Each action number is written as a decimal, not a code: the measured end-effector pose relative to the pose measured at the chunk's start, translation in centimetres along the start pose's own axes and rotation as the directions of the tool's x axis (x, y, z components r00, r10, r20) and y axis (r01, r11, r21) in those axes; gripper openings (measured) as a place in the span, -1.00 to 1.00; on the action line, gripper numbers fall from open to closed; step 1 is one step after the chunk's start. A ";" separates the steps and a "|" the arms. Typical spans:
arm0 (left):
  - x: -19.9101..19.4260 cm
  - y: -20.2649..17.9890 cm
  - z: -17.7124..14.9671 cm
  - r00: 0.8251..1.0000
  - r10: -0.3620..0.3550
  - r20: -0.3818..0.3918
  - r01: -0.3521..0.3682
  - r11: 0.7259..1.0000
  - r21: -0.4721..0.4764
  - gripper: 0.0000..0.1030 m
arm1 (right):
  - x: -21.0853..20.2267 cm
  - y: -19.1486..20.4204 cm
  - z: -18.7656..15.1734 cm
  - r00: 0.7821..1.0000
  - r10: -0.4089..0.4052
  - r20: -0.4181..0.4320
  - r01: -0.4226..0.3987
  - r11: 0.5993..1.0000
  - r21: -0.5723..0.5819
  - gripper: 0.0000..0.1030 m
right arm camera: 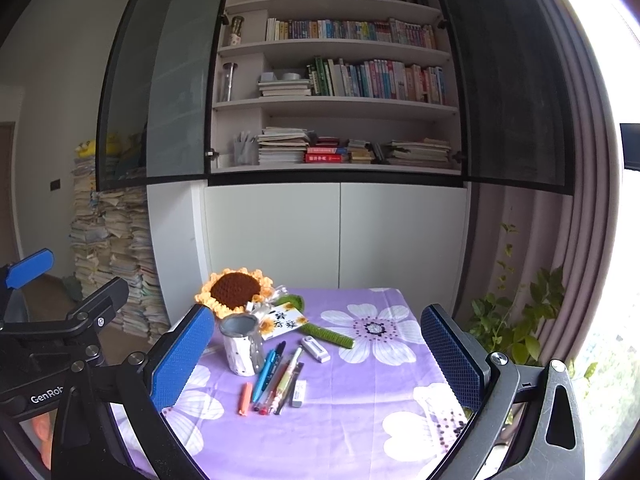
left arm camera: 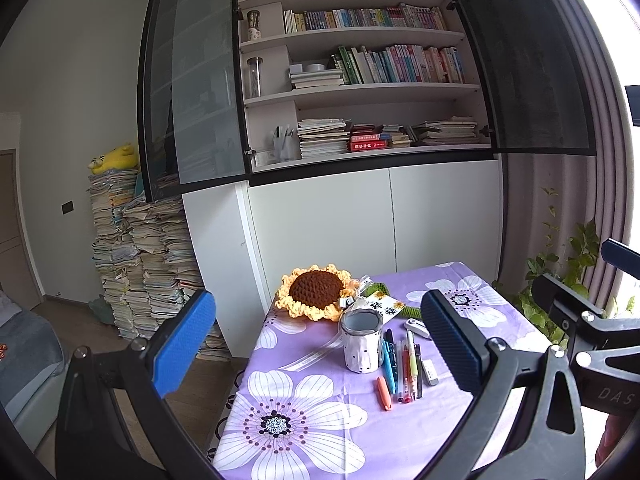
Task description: Organize stationery
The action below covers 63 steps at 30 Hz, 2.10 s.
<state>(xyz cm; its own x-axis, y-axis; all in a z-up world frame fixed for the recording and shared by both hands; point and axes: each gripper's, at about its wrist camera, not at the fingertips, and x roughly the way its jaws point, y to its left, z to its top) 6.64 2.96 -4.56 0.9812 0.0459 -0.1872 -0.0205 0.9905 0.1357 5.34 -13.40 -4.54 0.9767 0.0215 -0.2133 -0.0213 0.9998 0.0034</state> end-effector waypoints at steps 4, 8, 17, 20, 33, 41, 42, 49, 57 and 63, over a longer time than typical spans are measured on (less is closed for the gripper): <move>0.1 0.1 -0.1 1.000 -0.002 -0.003 0.002 1.000 -0.002 0.98 | 0.2 0.2 -0.2 1.000 0.001 -0.006 -0.001 1.000 0.004 1.00; 0.0 0.1 -0.1 1.000 -0.006 -0.006 0.006 1.000 -0.004 0.98 | 0.3 0.0 -0.3 1.000 0.003 -0.010 -0.003 1.000 0.011 1.00; -1.9 0.3 0.2 1.000 -0.008 0.019 0.008 1.000 0.001 0.98 | -1.3 -0.4 -0.1 1.000 0.000 0.003 0.000 0.999 0.039 1.00; -2.7 0.6 0.4 0.999 -0.009 0.035 0.009 1.000 0.001 0.99 | -2.2 -0.2 0.1 1.000 -0.001 0.016 0.000 0.999 0.038 1.00; 1.4 1.7 2.2 0.998 0.033 0.045 -0.032 0.999 -0.040 0.99 | 0.5 1.8 3.3 0.997 -0.010 0.073 0.014 0.998 -0.060 1.00; 4.9 0.6 2.8 1.000 0.027 0.013 -0.026 0.999 -0.030 0.99 | 4.1 0.7 4.0 0.999 -0.012 0.037 0.014 0.998 -0.066 1.00; 5.5 0.4 2.8 1.000 0.024 0.006 -0.024 0.999 -0.026 0.99 | 4.5 0.5 4.1 0.999 -0.013 0.030 0.015 0.998 -0.064 1.00; 12.0 -0.7 -1.6 0.982 -0.021 -0.187 0.027 0.999 0.030 0.98 | 8.7 -1.4 2.6 0.996 -0.034 -0.080 0.030 0.998 -0.058 1.00; 20.4 -2.1 -7.1 0.900 -0.108 -0.422 0.121 0.993 0.004 0.98 | 18.6 -3.9 -2.7 0.926 -0.052 -0.374 0.056 0.998 -0.002 1.00; 24.7 -3.1 -8.3 0.872 -0.127 -0.472 0.142 0.990 -0.005 0.98 | 23.5 -5.0 -5.0 0.880 -0.027 -0.474 0.046 0.999 0.027 1.00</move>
<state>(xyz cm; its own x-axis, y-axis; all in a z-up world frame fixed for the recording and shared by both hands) 29.38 2.13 -17.67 0.7682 -0.0249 -0.6398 0.1180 0.9876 0.1032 27.36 -17.87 -14.46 0.7588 -0.0089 -0.6513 0.0291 0.9994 0.0202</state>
